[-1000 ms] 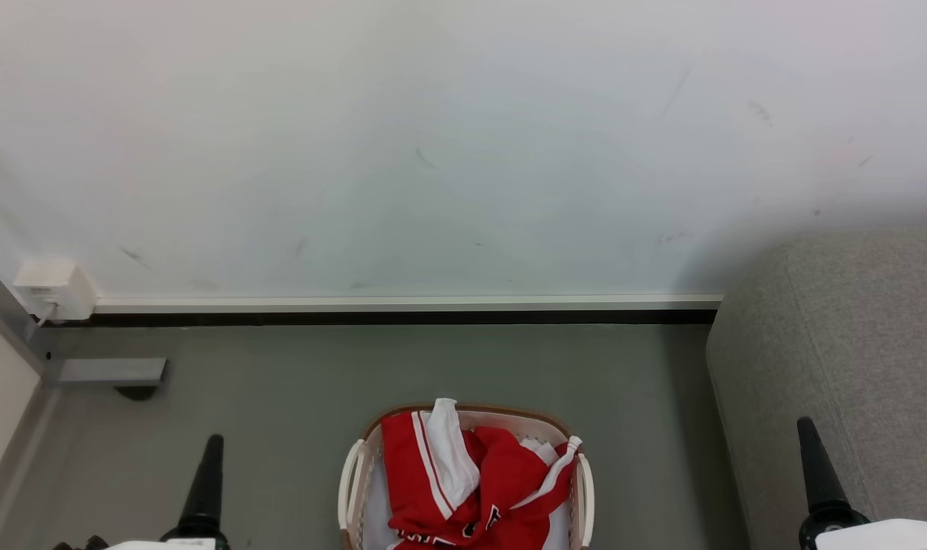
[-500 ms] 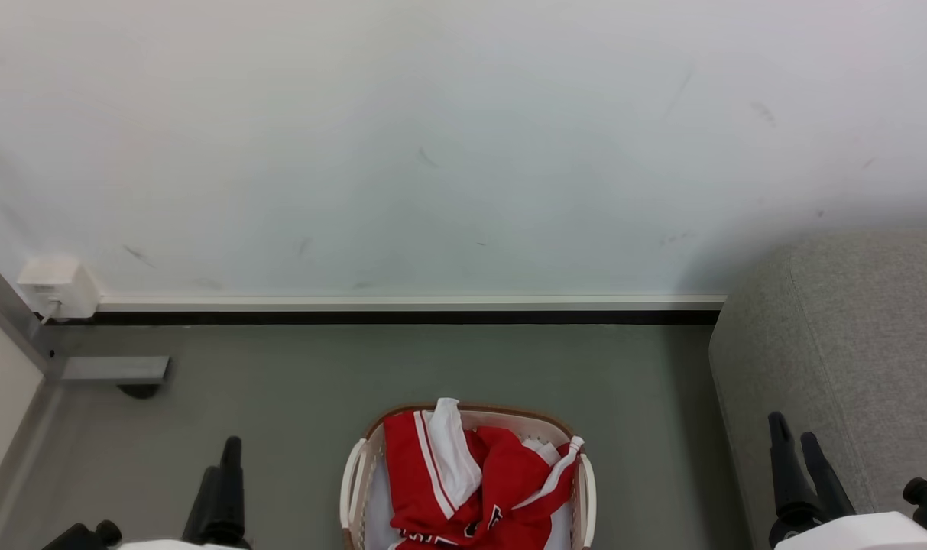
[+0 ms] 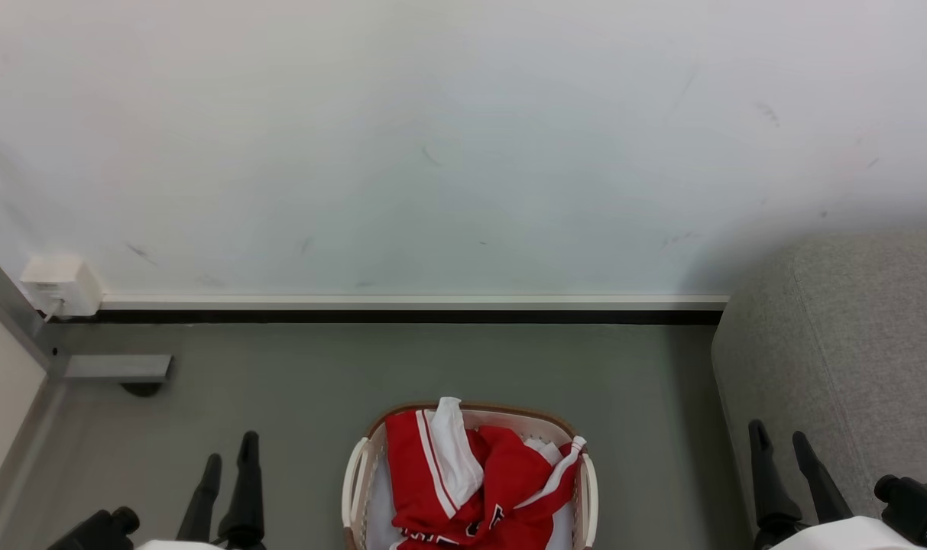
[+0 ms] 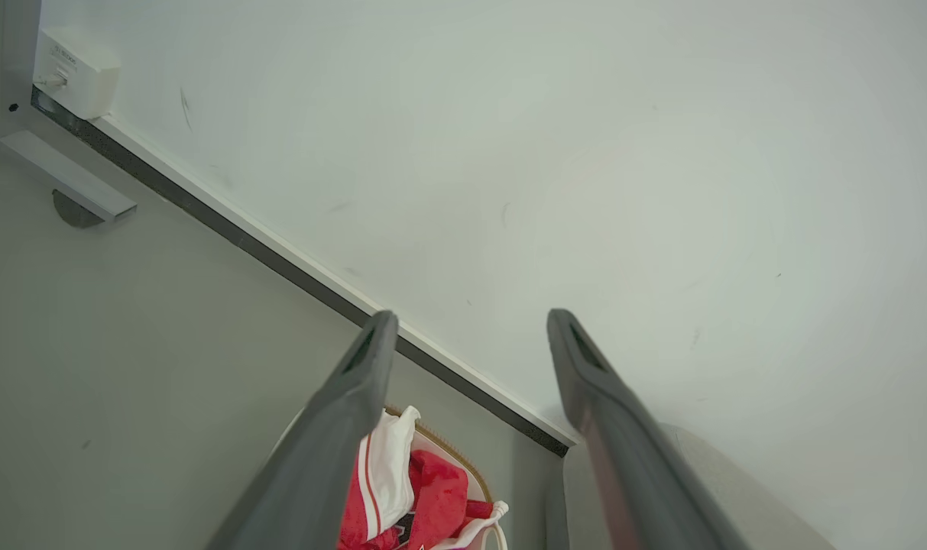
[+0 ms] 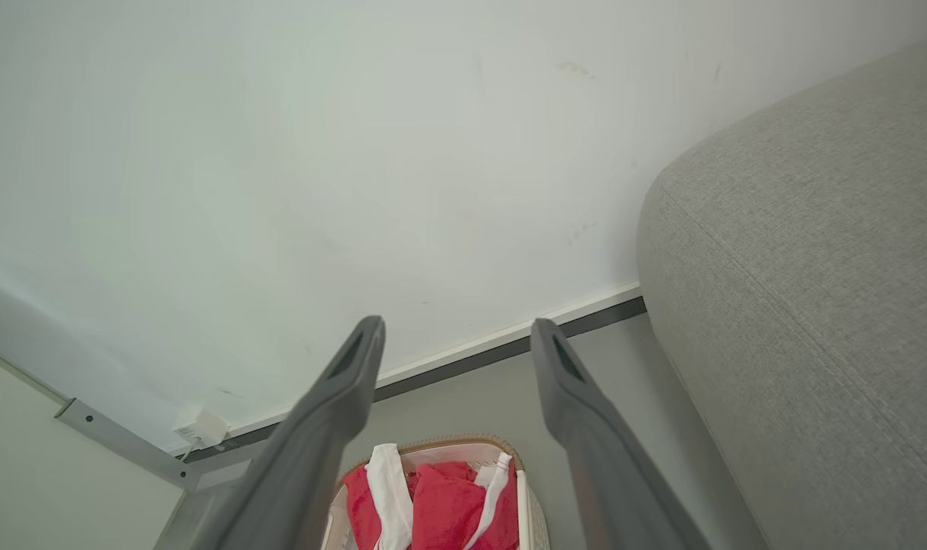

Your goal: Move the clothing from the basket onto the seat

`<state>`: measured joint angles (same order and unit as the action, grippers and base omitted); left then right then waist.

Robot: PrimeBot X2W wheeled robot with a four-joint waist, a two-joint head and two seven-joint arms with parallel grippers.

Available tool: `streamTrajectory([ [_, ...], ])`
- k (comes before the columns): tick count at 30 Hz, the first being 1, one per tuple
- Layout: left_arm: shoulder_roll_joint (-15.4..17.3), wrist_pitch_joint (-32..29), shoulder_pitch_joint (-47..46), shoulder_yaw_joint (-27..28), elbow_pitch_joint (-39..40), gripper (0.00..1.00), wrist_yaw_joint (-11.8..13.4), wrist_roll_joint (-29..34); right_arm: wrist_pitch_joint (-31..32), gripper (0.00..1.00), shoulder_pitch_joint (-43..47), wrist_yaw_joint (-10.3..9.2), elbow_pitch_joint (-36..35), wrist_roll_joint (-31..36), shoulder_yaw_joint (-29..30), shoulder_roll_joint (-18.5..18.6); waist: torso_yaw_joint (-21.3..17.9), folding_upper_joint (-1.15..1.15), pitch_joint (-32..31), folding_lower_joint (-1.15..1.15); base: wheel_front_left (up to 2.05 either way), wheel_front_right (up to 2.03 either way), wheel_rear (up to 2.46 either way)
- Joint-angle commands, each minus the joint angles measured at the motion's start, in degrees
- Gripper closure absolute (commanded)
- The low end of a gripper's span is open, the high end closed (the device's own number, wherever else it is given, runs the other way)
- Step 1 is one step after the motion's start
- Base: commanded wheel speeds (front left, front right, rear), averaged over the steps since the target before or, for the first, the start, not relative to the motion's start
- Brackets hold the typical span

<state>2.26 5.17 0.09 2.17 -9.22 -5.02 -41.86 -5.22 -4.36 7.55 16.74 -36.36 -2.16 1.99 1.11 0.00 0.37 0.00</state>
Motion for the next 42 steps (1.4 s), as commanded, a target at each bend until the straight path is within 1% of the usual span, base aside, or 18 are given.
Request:
streamTrajectory([
  [1,0.6,0.8,0.2,-0.2,1.0,0.0,-0.2,2.9,-0.8,0.0,-1.1,-0.05,-0.1,2.7,-0.3,0.6,0.0,0.0,0.0,0.0,0.0,0.0,0.0],
  [20,2.4,3.8,1.5,-2.6,1.6,0.0,1.0,15.8,-3.7,0.0,-0.9,-0.07,3.0,15.4,-0.4,0.8,-0.4,0.0,0.3,0.0,0.0,0.0,0.0],
  [23,2.5,4.2,1.7,-3.0,1.9,0.0,1.4,17.4,-4.2,0.0,-1.0,-0.07,3.3,16.7,-0.3,0.8,-0.5,0.0,0.3,0.0,0.0,0.0,0.0],
  [26,2.8,4.7,1.8,-3.2,1.9,0.0,1.5,19.1,-4.6,0.0,-0.9,-0.07,3.8,16.7,0.1,0.8,-0.6,0.0,0.3,0.0,0.0,0.0,0.0],
  [42,3.1,6.7,3.1,-3.6,1.1,0.0,2.1,27.1,-6.7,0.0,-0.5,-0.09,6.4,24.2,-0.1,1.0,-1.0,0.0,0.7,0.0,0.0,0.0,0.0],
])
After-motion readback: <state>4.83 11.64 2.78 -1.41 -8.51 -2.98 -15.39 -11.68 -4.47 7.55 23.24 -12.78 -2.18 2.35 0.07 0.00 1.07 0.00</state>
